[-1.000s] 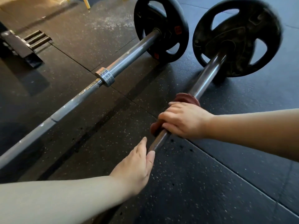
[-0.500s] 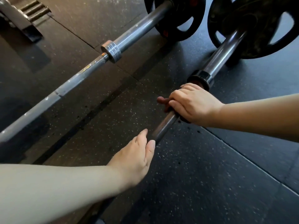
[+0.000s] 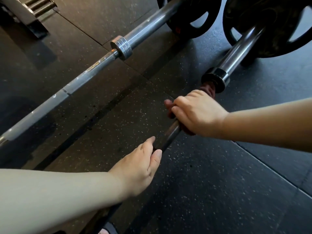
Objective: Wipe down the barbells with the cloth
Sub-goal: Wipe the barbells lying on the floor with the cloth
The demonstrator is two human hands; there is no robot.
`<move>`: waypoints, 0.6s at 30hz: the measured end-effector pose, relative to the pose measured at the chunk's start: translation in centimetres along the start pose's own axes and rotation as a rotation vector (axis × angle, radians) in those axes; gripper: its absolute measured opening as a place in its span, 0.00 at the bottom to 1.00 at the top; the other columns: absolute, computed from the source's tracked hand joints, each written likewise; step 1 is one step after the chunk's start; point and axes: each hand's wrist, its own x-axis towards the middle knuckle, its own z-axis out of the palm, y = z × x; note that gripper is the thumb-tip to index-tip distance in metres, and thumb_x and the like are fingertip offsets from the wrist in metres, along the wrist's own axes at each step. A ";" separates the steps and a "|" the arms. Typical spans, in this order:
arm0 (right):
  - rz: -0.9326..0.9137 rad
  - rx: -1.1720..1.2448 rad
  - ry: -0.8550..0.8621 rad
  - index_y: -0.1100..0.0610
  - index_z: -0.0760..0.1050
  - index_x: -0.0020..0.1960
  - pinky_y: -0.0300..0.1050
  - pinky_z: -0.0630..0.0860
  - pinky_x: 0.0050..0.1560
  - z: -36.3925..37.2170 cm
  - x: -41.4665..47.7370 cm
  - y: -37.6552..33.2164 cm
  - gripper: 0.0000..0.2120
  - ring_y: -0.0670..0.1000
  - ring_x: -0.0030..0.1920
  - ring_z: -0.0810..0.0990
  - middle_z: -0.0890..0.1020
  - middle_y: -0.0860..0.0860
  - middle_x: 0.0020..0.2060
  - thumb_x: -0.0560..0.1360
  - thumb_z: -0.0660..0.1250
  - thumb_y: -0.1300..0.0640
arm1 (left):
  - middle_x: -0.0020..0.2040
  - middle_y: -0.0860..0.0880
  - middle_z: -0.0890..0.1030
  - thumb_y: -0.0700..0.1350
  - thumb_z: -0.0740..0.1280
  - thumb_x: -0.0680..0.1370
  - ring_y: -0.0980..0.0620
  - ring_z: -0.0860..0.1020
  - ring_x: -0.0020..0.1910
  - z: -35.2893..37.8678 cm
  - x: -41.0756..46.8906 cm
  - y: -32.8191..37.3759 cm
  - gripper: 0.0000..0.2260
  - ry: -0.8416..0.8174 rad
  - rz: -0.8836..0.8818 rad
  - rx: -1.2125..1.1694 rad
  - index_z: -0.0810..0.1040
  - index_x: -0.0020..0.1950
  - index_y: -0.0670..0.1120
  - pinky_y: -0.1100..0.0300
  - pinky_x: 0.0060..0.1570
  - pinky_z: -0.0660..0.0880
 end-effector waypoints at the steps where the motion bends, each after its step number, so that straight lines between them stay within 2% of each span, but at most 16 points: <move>1: -0.036 0.035 -0.023 0.52 0.73 0.45 0.53 0.73 0.51 0.0 -0.2 -1.7 0.20 0.56 0.40 0.79 0.79 0.47 0.37 0.83 0.49 0.42 | 0.79 0.52 0.64 0.59 0.48 0.85 0.53 0.65 0.76 0.0 0.0 0.0 0.26 -0.006 -0.003 0.001 0.56 0.81 0.51 0.56 0.74 0.64; 3: -0.203 0.097 -0.150 0.51 0.74 0.49 0.51 0.73 0.50 -0.1 -0.6 -4.4 0.19 0.53 0.40 0.79 0.80 0.46 0.40 0.84 0.50 0.41 | 0.66 0.53 0.76 0.59 0.50 0.85 0.53 0.76 0.62 -0.2 0.0 0.0 0.17 0.001 -0.020 -0.029 0.67 0.70 0.55 0.50 0.64 0.73; 4: -0.288 0.096 -0.212 0.52 0.75 0.52 0.50 0.74 0.50 -0.2 -0.6 -4.7 0.20 0.53 0.41 0.79 0.81 0.47 0.42 0.84 0.50 0.41 | 0.58 0.54 0.78 0.59 0.51 0.85 0.55 0.78 0.54 -0.3 0.0 0.0 0.14 0.003 -0.035 -0.034 0.69 0.64 0.56 0.49 0.58 0.75; 5: -0.353 0.079 -0.236 0.53 0.75 0.54 0.51 0.75 0.49 -0.3 -0.4 -3.9 0.21 0.53 0.42 0.79 0.81 0.48 0.43 0.85 0.50 0.40 | 0.55 0.55 0.77 0.59 0.51 0.85 0.55 0.78 0.51 -0.4 0.1 0.1 0.13 -0.009 -0.049 -0.035 0.69 0.62 0.57 0.50 0.55 0.76; 6: -0.363 0.045 -0.231 0.54 0.75 0.52 0.51 0.75 0.48 -0.3 -0.1 -2.7 0.23 0.55 0.41 0.80 0.82 0.49 0.41 0.85 0.48 0.40 | 0.58 0.55 0.77 0.60 0.50 0.85 0.56 0.78 0.54 -0.6 0.1 0.3 0.15 -0.031 -0.054 -0.031 0.68 0.66 0.57 0.53 0.57 0.76; 8: -0.217 0.004 -0.141 0.55 0.73 0.47 0.53 0.76 0.46 -0.7 0.9 0.2 0.24 0.58 0.38 0.80 0.81 0.51 0.36 0.84 0.46 0.41 | 0.74 0.56 0.70 0.61 0.49 0.85 0.57 0.72 0.70 -1.0 0.3 0.6 0.23 -0.072 -0.046 -0.013 0.59 0.80 0.57 0.57 0.70 0.69; 9: -0.123 0.021 -0.089 0.54 0.73 0.45 0.54 0.76 0.47 -0.8 1.2 1.3 0.25 0.58 0.37 0.80 0.81 0.51 0.35 0.84 0.45 0.40 | 0.79 0.57 0.63 0.61 0.49 0.85 0.57 0.65 0.76 -1.2 0.4 0.6 0.26 -0.076 -0.047 -0.011 0.53 0.82 0.55 0.59 0.74 0.64; 11: -0.033 0.046 -0.028 0.53 0.74 0.46 0.54 0.76 0.50 -0.5 1.0 1.3 0.25 0.56 0.38 0.80 0.80 0.49 0.36 0.84 0.44 0.39 | 0.82 0.57 0.57 0.60 0.48 0.85 0.59 0.58 0.79 -1.7 0.7 0.2 0.28 -0.048 -0.056 -0.022 0.49 0.83 0.53 0.60 0.77 0.59; 13: -0.117 0.110 -0.014 0.51 0.76 0.50 0.52 0.75 0.54 -0.1 -0.4 -1.3 0.23 0.52 0.42 0.79 0.81 0.45 0.41 0.85 0.47 0.39 | 0.82 0.57 0.57 0.59 0.48 0.86 0.61 0.58 0.79 -2.1 1.1 -0.5 0.27 0.013 -0.062 -0.032 0.50 0.83 0.52 0.60 0.77 0.58; 15: -0.310 0.123 -0.063 0.49 0.77 0.56 0.45 0.74 0.59 0.5 -1.7 -3.6 0.19 0.49 0.47 0.79 0.82 0.44 0.47 0.86 0.51 0.40 | 0.81 0.57 0.59 0.59 0.49 0.86 0.61 0.60 0.78 -2.7 1.4 -1.2 0.26 0.078 -0.068 -0.021 0.52 0.83 0.53 0.62 0.75 0.59; 17: -0.457 0.064 -0.089 0.51 0.77 0.59 0.44 0.76 0.55 0.8 -1.1 -2.4 0.18 0.49 0.47 0.80 0.82 0.45 0.48 0.86 0.55 0.41 | 0.81 0.57 0.58 0.59 0.48 0.86 0.61 0.59 0.78 -3.3 1.7 -1.7 0.27 0.091 -0.082 -0.017 0.51 0.83 0.53 0.60 0.76 0.59; 18: -0.445 0.027 -0.082 0.52 0.77 0.57 0.46 0.78 0.51 0.7 -0.5 -1.3 0.17 0.50 0.44 0.80 0.81 0.45 0.45 0.86 0.55 0.42 | 0.82 0.57 0.58 0.59 0.47 0.86 0.60 0.59 0.79 -3.5 1.8 -1.9 0.27 0.092 -0.087 -0.024 0.50 0.84 0.52 0.59 0.77 0.59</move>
